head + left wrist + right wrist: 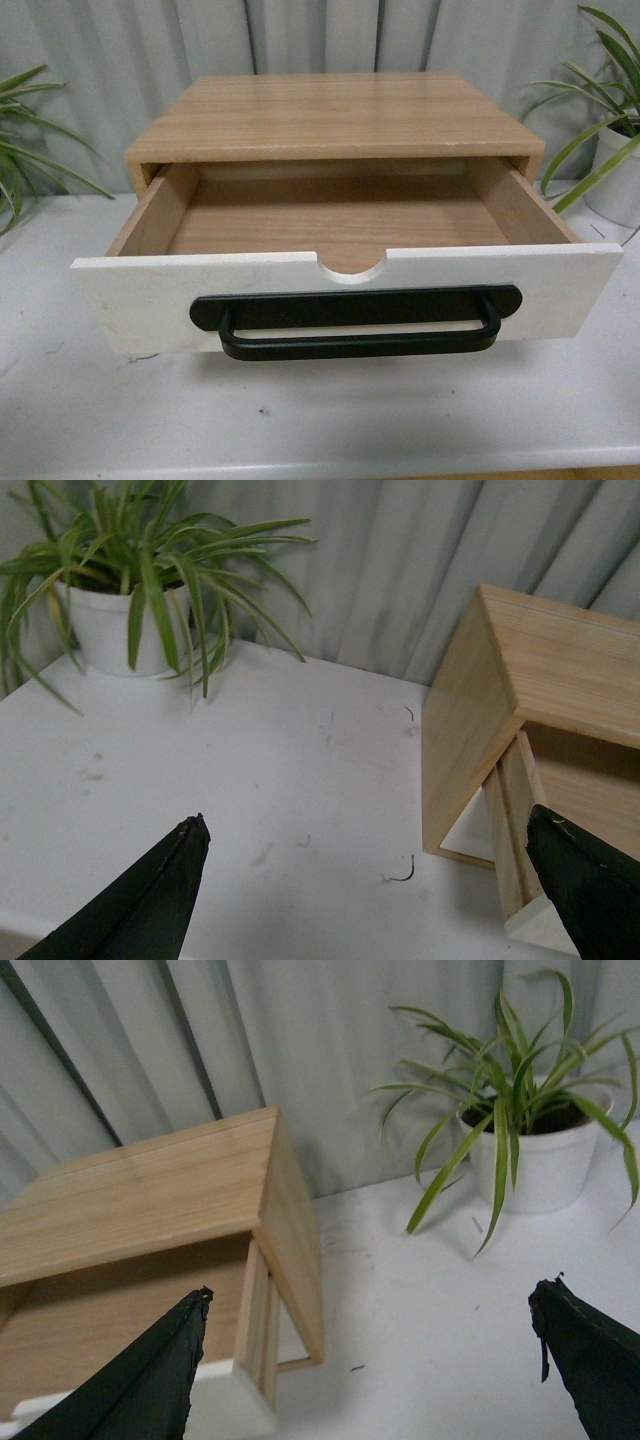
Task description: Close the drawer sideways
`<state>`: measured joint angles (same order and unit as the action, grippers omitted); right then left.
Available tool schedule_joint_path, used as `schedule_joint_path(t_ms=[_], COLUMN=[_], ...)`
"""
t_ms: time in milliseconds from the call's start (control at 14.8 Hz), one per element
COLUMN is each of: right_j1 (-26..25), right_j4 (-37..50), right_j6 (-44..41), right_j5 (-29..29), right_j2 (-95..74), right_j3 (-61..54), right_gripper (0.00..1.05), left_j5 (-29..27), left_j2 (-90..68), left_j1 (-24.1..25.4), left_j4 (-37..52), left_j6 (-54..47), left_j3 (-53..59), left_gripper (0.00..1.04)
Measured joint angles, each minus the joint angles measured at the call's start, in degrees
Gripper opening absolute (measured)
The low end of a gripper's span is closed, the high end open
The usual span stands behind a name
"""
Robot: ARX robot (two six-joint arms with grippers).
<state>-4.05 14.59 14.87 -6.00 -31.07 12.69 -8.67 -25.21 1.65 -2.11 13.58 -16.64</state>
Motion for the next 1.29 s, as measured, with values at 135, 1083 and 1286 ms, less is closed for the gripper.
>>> schedule_joint_path(t_ms=[135, 1083, 1286], right_j1=[0.9, 17.6, 19.5], right_j4=[9.0, -19.2, -21.0], right_j6=[-10.3, -106.4, -104.3], right_j5=[1.2, 2.2, 2.1], right_j2=[-14.8, -39.2, -41.5], right_j3=[7.7, 29.5, 30.3], right_gripper=[0.98, 0.98, 0.98], left_j5=[6.5, 5.9, 5.4], left_j2=[-12.4, -41.0, -45.0], left_j1=[-1.2, -22.6, -23.2], left_j4=[5.5, -9.8, -7.6], left_j6=[-8.8, -77.6, -78.5], left_j3=[-5.3, -25.7, -26.1], left_gripper=[0.98, 0.98, 0.98])
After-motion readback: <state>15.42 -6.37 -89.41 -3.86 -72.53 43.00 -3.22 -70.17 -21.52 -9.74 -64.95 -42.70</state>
